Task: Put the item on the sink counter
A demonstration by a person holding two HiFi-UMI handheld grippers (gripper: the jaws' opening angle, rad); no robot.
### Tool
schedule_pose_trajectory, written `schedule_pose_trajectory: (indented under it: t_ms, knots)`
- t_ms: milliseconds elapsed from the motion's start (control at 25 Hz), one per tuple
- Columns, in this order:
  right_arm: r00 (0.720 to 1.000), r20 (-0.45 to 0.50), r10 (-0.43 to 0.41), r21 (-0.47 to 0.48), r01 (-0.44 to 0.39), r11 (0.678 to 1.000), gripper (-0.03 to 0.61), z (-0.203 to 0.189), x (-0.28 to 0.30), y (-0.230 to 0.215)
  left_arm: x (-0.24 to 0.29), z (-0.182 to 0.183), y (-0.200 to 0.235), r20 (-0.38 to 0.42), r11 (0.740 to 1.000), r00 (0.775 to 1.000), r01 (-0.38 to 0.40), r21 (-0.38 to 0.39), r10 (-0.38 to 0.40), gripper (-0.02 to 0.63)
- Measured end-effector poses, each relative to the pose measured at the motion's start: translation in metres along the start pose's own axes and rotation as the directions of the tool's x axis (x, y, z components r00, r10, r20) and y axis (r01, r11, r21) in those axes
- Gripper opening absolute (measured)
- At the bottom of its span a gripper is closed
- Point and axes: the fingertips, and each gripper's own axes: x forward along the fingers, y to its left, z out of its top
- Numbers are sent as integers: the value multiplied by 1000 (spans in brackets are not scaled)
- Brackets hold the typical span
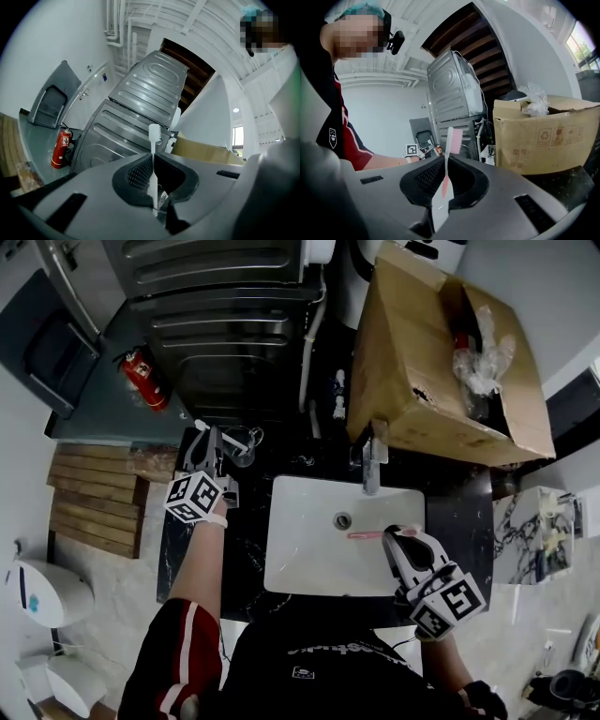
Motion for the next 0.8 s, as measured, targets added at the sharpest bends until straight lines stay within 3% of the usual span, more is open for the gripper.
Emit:
schedule_pose_trajectory:
  t_ms: [280, 680, 800]
  knots:
    - [1000, 6, 1, 17, -1, 1000, 51, 0, 3, 2, 2, -23, 3, -65, 997, 998, 12, 75, -7, 23]
    - [1000, 11, 13, 17, -13, 1000, 51, 2, 8, 3, 0, -33, 6, -104, 994, 995, 11, 104, 0, 27]
    - [1000, -3, 8, 3, -8, 1000, 51, 0, 5, 2, -2, -38, 4, -134, 992, 991, 18, 126, -1, 80]
